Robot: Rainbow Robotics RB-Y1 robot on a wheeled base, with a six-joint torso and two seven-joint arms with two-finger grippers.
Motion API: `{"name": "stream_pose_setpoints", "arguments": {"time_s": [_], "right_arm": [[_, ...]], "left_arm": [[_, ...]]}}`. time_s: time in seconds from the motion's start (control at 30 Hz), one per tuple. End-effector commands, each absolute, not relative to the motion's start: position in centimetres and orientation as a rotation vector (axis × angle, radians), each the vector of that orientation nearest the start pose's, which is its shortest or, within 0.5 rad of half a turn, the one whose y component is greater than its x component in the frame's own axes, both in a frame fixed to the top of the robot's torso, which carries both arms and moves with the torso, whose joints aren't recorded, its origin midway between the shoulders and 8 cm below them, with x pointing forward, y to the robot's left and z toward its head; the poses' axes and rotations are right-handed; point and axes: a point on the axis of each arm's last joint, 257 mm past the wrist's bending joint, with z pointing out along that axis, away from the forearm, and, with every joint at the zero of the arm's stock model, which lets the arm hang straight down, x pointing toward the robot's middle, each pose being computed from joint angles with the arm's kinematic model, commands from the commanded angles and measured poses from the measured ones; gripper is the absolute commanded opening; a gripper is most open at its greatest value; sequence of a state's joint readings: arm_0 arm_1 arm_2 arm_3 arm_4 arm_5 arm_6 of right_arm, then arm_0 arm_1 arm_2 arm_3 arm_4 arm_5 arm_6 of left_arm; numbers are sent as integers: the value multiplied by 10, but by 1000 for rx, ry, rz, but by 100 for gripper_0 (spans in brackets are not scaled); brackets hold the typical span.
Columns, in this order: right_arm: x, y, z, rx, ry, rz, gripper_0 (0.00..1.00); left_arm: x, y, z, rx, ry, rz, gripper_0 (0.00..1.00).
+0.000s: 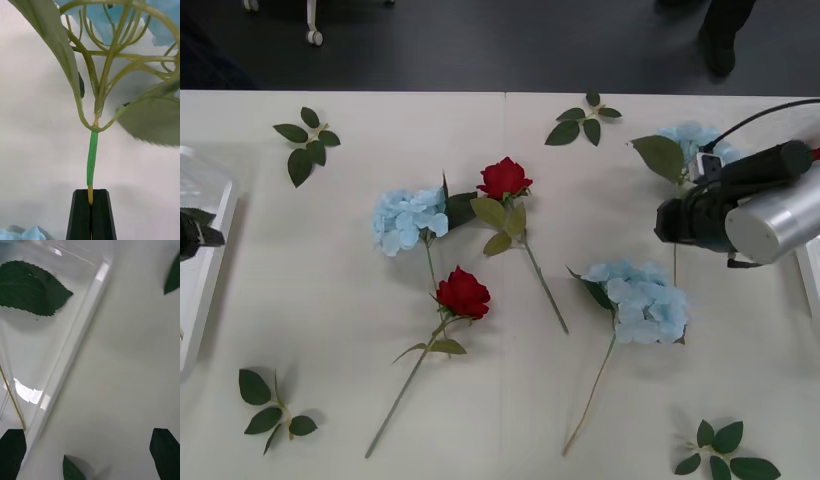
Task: Put the red flowers into the right box and the blue flowers into the left box
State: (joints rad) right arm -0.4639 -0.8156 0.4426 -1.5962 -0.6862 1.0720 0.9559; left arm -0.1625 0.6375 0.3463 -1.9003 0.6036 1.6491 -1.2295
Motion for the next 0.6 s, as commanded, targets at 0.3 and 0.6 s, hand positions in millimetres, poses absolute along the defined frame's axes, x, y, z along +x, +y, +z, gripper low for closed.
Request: {"name": "stream_pose_setpoints", "arguments": {"time_s": [0.3, 0.6], "right_arm": [[502, -324, -158, -270, 2477, -91, 0], [504, -281, -98, -515, 2256, 118, 0]], "left_arm": [[394, 321, -215, -166, 2598, -170, 96], [390, 258, -227, -47, 2600, -201, 97]]}}
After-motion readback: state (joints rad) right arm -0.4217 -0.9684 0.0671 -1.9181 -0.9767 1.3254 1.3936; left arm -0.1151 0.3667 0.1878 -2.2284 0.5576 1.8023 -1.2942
